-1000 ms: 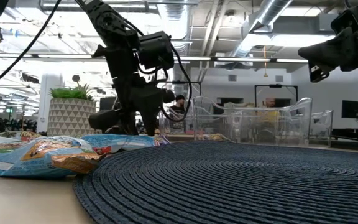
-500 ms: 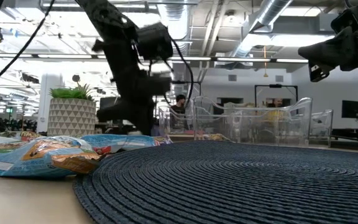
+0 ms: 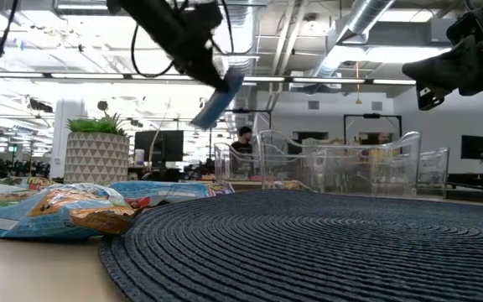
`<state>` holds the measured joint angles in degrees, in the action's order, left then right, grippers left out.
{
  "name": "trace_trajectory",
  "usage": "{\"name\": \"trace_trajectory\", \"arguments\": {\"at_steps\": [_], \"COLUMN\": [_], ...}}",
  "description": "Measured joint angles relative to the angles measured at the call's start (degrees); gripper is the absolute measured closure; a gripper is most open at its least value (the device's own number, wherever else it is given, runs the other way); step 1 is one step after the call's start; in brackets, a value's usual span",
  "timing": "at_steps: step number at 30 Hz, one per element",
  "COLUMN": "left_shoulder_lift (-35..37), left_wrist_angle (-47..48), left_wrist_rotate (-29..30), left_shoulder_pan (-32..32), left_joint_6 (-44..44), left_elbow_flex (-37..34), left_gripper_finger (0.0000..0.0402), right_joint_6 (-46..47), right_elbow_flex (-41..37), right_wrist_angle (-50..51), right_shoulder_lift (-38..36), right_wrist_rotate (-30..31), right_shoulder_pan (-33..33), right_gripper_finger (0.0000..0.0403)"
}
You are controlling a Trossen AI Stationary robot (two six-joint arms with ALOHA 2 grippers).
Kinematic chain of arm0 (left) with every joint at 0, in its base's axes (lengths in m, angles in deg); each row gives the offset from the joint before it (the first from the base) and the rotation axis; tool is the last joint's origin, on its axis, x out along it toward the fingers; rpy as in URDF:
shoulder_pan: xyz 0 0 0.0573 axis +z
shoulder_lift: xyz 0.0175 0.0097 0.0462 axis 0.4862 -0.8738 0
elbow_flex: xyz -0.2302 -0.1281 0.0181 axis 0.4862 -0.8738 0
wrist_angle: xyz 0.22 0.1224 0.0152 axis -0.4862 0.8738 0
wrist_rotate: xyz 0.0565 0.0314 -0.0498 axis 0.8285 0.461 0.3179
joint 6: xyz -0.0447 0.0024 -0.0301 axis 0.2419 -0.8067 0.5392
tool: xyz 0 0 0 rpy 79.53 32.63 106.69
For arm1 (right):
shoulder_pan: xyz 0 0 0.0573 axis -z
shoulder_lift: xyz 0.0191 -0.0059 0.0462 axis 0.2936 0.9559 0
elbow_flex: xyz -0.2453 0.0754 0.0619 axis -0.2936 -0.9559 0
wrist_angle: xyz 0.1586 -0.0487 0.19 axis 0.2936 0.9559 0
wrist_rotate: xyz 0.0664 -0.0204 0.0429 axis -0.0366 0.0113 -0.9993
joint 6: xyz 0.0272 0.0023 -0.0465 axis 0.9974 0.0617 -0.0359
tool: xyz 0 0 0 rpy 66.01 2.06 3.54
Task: Pick and place Granola Bars by type
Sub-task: Put the blue granola bar into the top left transparent bin
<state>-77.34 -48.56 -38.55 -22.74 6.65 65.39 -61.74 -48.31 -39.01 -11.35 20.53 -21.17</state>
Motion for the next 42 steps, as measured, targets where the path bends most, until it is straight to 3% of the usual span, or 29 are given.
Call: {"name": "trace_trajectory", "arguments": {"at_steps": [8, 17, 22, 27, 33, 37, 42], "left_shoulder_lift": [-0.2, -5.9, -12.0, -20.3, -30.2, -35.2, -39.7], "left_wrist_angle": [-15.6, -29.0, -28.7, -25.3, -21.7, -20.9, -23.3], "left_wrist_rotate": [0.0, -2.2, -7.9, -12.3, -12.7, -11.9, -15.6], "left_shoulder_pan": [1.9, 6.2, 11.1, 13.6, 13.6, 13.0, 12.4], "left_joint_6": [5.2, -2.0, -7.5, -16.0, -32.4, -42.4, -59.6], "left_elbow_flex": [0.0, 0.5, 7.9, 18.9, 32.6, 37.9, 39.8], "left_gripper_finger": [0.0366, 0.0365, 0.0365, 0.0365, 0.0365, 0.0365, 0.0365], "right_joint_6": [0.0, 0.0, 0.0, 0.0, 0.0, 0.0, 0.0], "right_elbow_flex": [0.0, 0.0, 0.0, 0.0, 0.0, 0.0, 0.0], "right_wrist_angle": [0.0, 0.0, 0.0, 0.0, 0.0, 0.0, 0.0], "right_shoulder_lift": [0.0, 0.0, 0.0, 0.0, 0.0, 0.0, 0.0], "right_wrist_rotate": [0.0, 0.0, 0.0, 0.0, 0.0, 0.0, 0.0], "right_shoulder_pan": [0.0, 0.0, 0.0, 0.0, 0.0, 0.0, 0.0], "right_gripper_finger": [0.0403, 0.0403, 0.0403, 0.0403, 0.0403, 0.0403, 0.0403]}}
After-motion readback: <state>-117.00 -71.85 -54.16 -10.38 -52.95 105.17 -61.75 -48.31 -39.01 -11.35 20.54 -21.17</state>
